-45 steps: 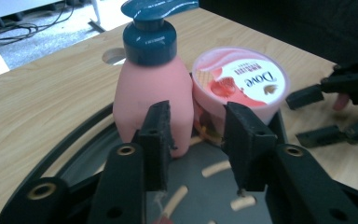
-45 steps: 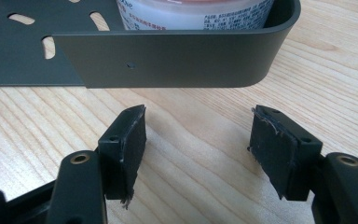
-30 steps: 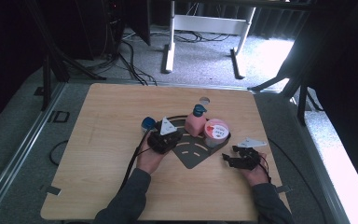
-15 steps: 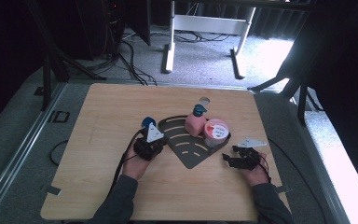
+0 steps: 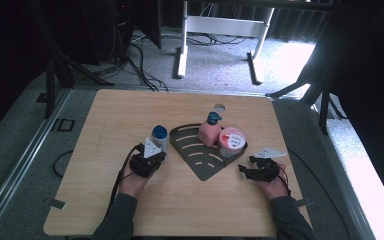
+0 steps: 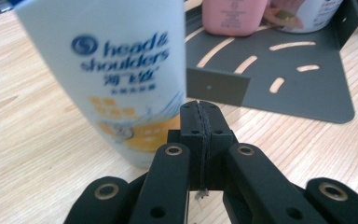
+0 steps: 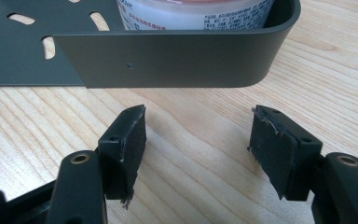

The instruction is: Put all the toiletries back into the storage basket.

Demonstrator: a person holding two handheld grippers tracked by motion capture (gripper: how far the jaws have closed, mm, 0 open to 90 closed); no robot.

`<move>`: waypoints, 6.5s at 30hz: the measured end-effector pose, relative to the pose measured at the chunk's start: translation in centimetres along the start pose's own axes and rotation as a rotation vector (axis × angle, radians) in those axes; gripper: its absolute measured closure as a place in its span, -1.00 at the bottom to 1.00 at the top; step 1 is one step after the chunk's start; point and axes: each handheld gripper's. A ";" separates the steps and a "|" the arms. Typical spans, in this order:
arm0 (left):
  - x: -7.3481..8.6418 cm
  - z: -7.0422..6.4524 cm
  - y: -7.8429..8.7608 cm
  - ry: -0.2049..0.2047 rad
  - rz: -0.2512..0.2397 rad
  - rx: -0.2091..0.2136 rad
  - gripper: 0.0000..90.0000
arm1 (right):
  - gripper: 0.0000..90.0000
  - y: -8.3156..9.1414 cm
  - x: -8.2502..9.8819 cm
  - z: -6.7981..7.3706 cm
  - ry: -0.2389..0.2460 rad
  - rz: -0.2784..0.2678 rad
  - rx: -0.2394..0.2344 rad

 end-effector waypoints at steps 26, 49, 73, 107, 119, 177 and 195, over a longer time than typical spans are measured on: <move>0.2 0.4 -1.7 -0.008 0.048 -0.021 0.98 | -0.21 0.0 0.0 0.0 0.000 0.000 0.000; -1.4 1.2 -3.4 -0.007 0.044 -0.023 0.96 | -0.21 0.0 0.0 0.0 -0.001 0.001 0.000; -1.1 2.4 -2.0 -0.007 0.091 0.129 0.37 | -0.21 0.0 0.0 0.0 -0.003 0.001 0.000; -1.5 5.6 0.8 0.028 0.089 0.123 0.03 | -0.21 0.0 0.0 0.0 -0.003 0.001 0.000; -2.8 6.6 -0.3 -0.006 0.100 0.078 -0.15 | -0.21 0.0 0.0 0.0 -0.004 0.001 0.000; -6.3 6.5 0.4 -0.120 0.266 0.125 0.11 | -0.21 0.0 0.0 0.0 -0.002 0.000 0.000; -7.7 6.9 0.1 -0.171 0.314 0.127 0.13 | -0.21 0.0 0.0 0.0 -0.002 0.001 0.000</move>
Point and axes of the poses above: each handheld gripper's, and its own axes: y roughly backward along the jaws, x roughly out of its underside, z roughly to its left, and after that the axes turned 7 degrees about -y, right-handed
